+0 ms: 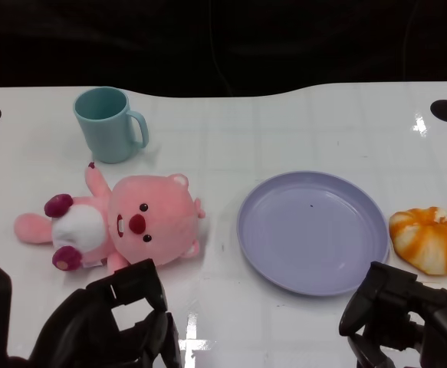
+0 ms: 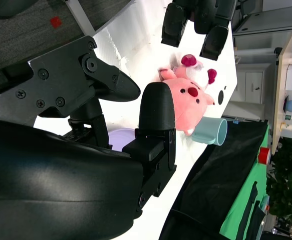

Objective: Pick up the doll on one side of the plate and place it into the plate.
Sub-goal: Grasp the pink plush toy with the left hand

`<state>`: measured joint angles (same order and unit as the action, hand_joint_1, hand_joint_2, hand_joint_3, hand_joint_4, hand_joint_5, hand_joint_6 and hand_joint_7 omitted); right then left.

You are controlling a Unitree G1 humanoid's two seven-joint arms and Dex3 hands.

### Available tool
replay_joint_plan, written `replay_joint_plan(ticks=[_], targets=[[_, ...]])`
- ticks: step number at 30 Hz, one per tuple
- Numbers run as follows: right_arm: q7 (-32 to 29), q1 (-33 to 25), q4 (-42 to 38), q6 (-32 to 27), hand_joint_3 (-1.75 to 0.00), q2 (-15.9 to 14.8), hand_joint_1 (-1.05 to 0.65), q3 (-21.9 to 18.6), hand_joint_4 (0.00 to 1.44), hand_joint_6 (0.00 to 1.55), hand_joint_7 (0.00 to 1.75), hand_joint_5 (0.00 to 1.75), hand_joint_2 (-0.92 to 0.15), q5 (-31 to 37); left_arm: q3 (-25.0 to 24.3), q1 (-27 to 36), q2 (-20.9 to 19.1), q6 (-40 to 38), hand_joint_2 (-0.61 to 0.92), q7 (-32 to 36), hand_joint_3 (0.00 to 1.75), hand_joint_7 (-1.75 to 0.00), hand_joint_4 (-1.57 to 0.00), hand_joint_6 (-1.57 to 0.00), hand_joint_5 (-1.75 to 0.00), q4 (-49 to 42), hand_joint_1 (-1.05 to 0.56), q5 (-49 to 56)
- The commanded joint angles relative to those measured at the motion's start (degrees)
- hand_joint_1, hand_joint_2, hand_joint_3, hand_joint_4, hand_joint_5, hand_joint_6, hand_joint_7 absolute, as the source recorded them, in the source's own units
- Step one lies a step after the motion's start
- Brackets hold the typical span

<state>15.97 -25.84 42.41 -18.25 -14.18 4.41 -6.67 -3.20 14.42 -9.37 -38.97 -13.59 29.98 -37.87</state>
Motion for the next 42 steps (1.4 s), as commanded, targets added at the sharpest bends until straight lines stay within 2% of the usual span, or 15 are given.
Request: replay_joint_plan(ticks=[1, 4, 7, 10, 12, 14, 17, 23, 29, 34, 42], targets=[[-0.2, 0.4, -0.4, 0.4, -0.91, -0.3, -0.22, 0.2, 0.63, 0.47, 1.64, 1.75, -0.68, 0.4, -1.2, -0.5, -0.3, 0.9, 0.41, 0.7, 1.34, -1.46, -0.80, -0.76, -1.69, 0.0, -0.17, 0.5], [-0.4, 0.6, -0.9, 1.1, -0.90, -0.1, -0.22, 0.7, 0.64, 0.47, 1.63, 1.75, -0.68, 0.8, -1.3, -0.8, -0.2, 2.9, 0.43, 0.4, 1.27, -1.15, -0.74, -0.77, -1.55, -0.2, -0.17, 1.9], [-0.5, 0.6, -0.9, 1.4, -0.89, -0.1, -0.23, 1.0, 0.64, 0.47, 1.62, 1.75, -0.68, 1.2, -1.4, -0.7, -0.1, 4.9, 0.45, -0.3, 1.19, -0.98, -0.68, -0.74, -1.49, -0.4, -0.21, 2.8], [-0.5, 0.4, -0.6, 1.2, -0.88, 0.1, -0.22, 1.3, 0.63, 0.48, 1.61, 1.75, -0.68, 1.1, -1.9, -0.5, 0.5, 7.2, 0.59, -0.3, 0.84, -0.65, -0.61, -0.73, -1.28, -0.5, -0.25, 3.0], [-0.6, 0.4, -0.7, 1.3, -0.87, 0.2, -0.22, 1.5, 0.63, 0.48, 1.60, 1.75, -0.68, 1.0, -2.1, -0.5, 0.4, 8.2, 0.66, -0.2, 0.67, -0.53, -0.60, -0.73, -1.21, -0.2, -0.28, 3.2], [-0.8, 0.5, -0.8, 1.3, -0.87, 0.4, -0.22, 1.6, 0.64, 0.49, 1.60, 1.75, -0.69, 0.9, -2.5, -0.7, 0.1, 9.4, 0.76, 0.1, 0.43, -0.33, -0.55, -0.71, -1.06, 0.5, -0.32, 3.8], [-0.8, 0.6, -0.8, 1.1, -0.88, 0.5, -0.22, 1.7, 0.64, 0.49, 1.60, 1.75, -0.69, 0.8, -2.1, -1.6, -1.8, 13.3, 0.86, -1.1, 0.24, -0.15, -0.43, -0.66, -0.95, 1.2, -0.37, 7.8], [-0.6, 0.9, -0.9, 0.9, -0.87, 0.4, -0.22, 1.6, 0.63, 0.48, 1.60, 1.75, -0.69, 0.6, -1.8, -5.0, -7.1, 25.2, 0.92, -3.8, 0.09, -0.01, -0.21, -0.49, -0.81, -2.4, -0.57, 20.3], [-0.7, 0.8, -0.8, 0.9, -0.87, 0.2, -0.21, 1.5, 0.63, 0.48, 1.60, 1.75, -0.70, 0.7, -1.3, -9.3, -13.2, 30.2, 0.92, -4.3, 0.03, 0.00, -0.05, -0.34, -0.68, -5.9, -0.63, 31.4], [-0.7, 0.8, -1.0, 1.1, -0.87, 0.3, -0.21, 1.6, 0.63, 0.48, 1.60, 1.75, -0.70, 0.7, 0.4, -12.9, -18.6, 32.4, 0.92, -3.9, 0.02, 0.00, 0.00, -0.28, -0.61, -8.6, -0.67, 42.6], [-0.8, 0.5, -0.7, 0.4, -0.86, 0.4, -0.20, 1.9, 0.63, 0.47, 1.60, 1.75, -0.71, 0.7, 3.9, -17.9, -22.9, 34.3, 0.92, -4.0, 0.02, 0.00, 0.00, -0.25, -0.44, -13.5, -0.67, 55.4]])
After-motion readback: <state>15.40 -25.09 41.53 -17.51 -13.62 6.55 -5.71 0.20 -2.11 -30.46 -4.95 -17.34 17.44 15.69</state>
